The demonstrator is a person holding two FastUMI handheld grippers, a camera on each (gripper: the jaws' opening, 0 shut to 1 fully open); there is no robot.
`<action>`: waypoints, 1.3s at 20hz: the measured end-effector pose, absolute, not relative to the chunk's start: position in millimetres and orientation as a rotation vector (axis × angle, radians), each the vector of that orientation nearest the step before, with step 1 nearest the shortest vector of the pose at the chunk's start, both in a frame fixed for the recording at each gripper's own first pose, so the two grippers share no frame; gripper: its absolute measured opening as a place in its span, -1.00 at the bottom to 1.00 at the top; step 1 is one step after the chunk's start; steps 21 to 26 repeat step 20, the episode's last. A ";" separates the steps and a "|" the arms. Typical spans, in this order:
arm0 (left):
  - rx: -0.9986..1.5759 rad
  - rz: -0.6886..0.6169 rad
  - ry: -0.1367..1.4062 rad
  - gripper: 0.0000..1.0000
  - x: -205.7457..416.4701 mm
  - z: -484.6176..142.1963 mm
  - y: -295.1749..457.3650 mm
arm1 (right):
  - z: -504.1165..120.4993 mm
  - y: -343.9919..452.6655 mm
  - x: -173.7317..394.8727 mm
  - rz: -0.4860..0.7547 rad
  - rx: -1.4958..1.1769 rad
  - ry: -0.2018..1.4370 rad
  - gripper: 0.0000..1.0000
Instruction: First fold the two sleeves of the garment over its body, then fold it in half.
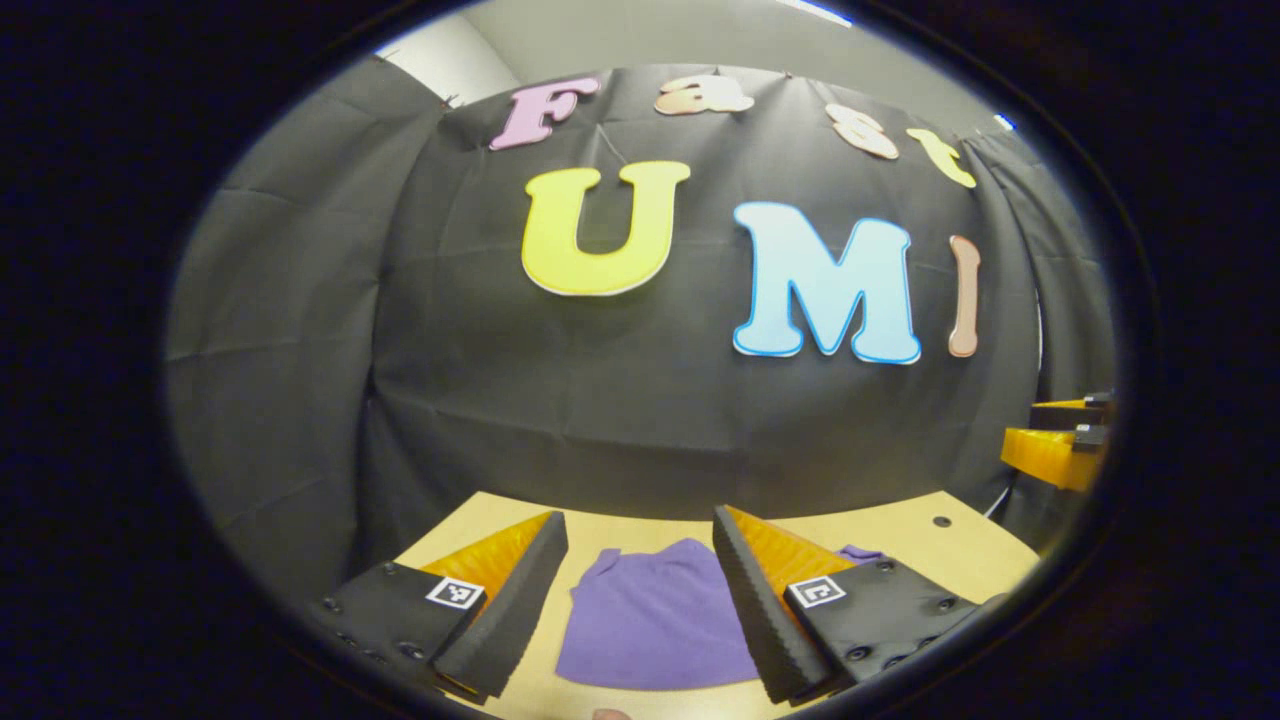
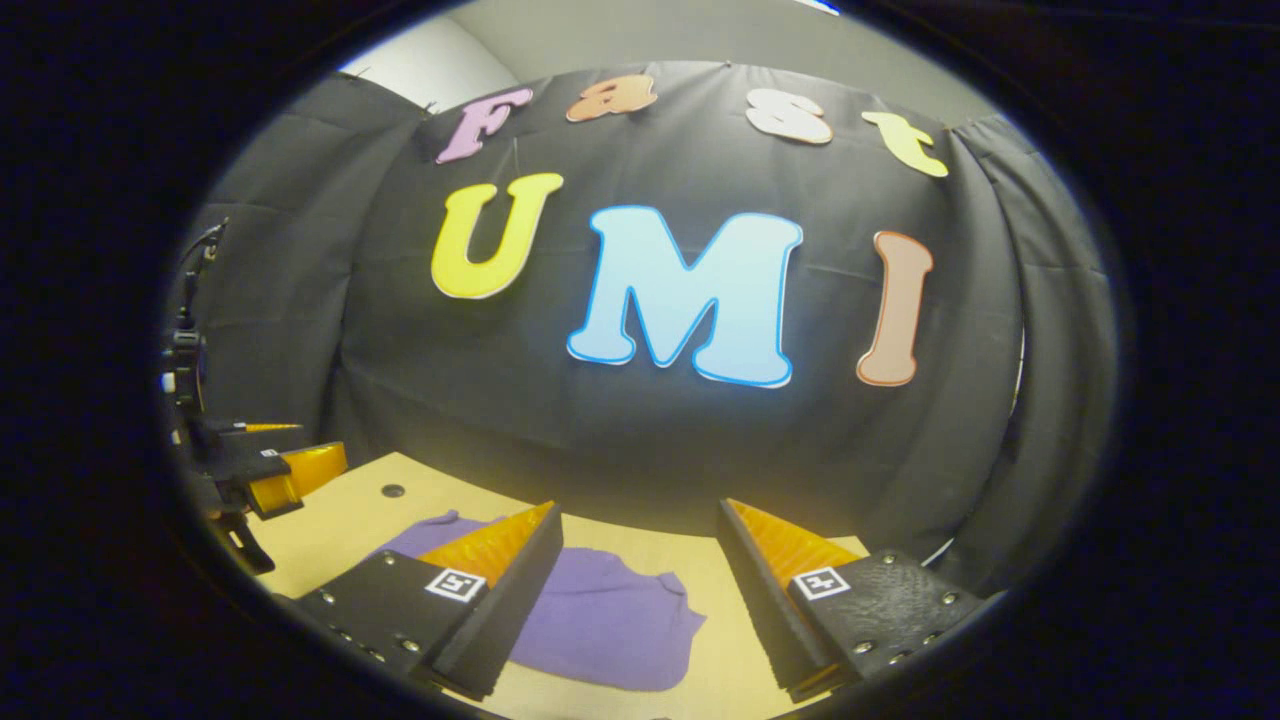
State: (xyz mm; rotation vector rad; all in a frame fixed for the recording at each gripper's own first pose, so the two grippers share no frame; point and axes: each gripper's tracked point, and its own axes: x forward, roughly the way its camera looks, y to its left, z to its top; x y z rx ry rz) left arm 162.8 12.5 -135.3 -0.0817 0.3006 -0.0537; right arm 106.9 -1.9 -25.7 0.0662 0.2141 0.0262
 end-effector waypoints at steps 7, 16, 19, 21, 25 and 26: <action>-0.068 -0.045 0.250 0.84 96.8 -80.4 0.7 | -2.1 -7.2 31.3 0.027 0.140 0.170 0.92; -0.103 -0.062 0.232 0.84 50.1 -58.2 14.4 | -6.1 -11.8 -12.8 -0.079 0.250 0.206 0.90; -0.067 -0.074 0.211 0.89 38.3 -54.6 21.3 | -9.3 -16.5 -27.1 -0.136 0.262 0.215 0.92; -0.060 -0.082 0.206 0.84 36.7 -55.1 22.3 | -9.8 -19.1 -31.4 -0.160 0.263 0.217 0.92; -0.060 -0.082 0.206 0.84 36.7 -55.1 22.3 | -9.8 -19.1 -31.4 -0.160 0.263 0.217 0.92; -0.060 -0.082 0.206 0.84 36.7 -55.1 22.3 | -9.8 -19.1 -31.4 -0.160 0.263 0.217 0.92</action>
